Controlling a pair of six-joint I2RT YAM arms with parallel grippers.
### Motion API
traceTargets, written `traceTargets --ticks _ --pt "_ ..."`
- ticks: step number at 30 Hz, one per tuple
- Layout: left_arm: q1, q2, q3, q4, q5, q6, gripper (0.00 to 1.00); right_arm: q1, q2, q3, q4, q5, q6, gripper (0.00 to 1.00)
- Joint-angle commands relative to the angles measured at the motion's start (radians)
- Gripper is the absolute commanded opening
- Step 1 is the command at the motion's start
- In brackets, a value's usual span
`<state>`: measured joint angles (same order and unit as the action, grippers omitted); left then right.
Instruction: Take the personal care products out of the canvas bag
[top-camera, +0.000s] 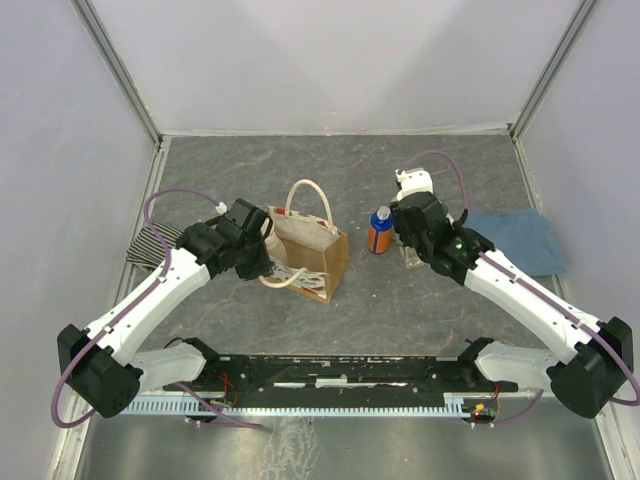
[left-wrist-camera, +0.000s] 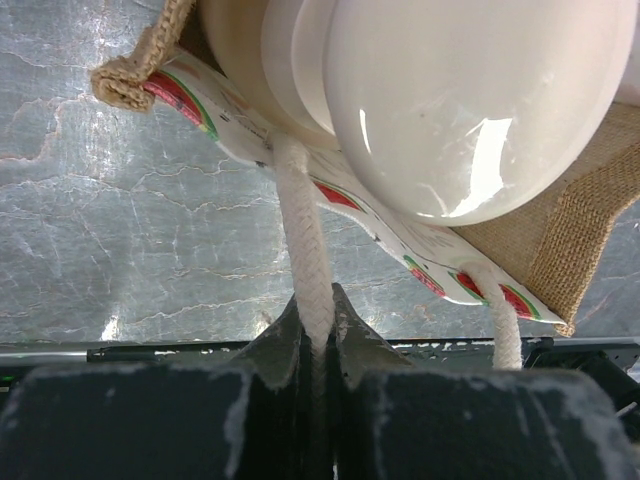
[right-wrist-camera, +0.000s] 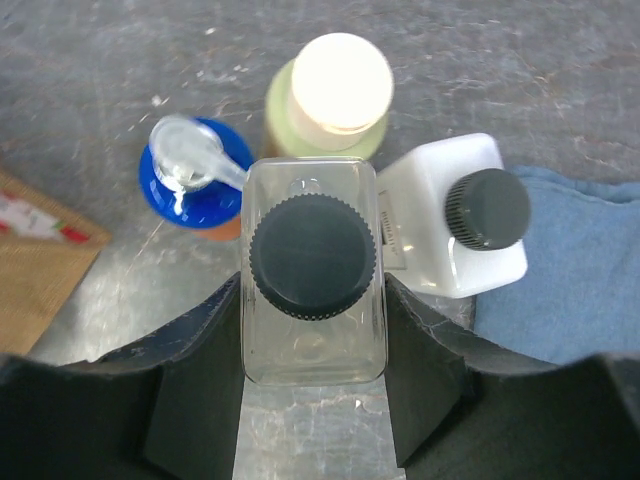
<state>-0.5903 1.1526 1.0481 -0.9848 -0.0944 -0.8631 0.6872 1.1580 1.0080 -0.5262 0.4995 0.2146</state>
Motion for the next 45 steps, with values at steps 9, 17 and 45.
traceTargets --ticks 9,17,45 --pt "0.002 -0.025 0.001 0.029 0.005 0.004 0.04 -0.066 -0.016 -0.095 0.335 0.153 0.142 0.41" --pt "0.001 -0.020 0.004 0.031 0.006 0.003 0.04 -0.065 -0.058 -0.125 0.272 0.186 0.208 0.73" --pt "0.002 -0.109 -0.041 0.022 -0.047 -0.051 0.05 0.206 0.481 0.495 0.161 -0.706 -0.052 0.78"
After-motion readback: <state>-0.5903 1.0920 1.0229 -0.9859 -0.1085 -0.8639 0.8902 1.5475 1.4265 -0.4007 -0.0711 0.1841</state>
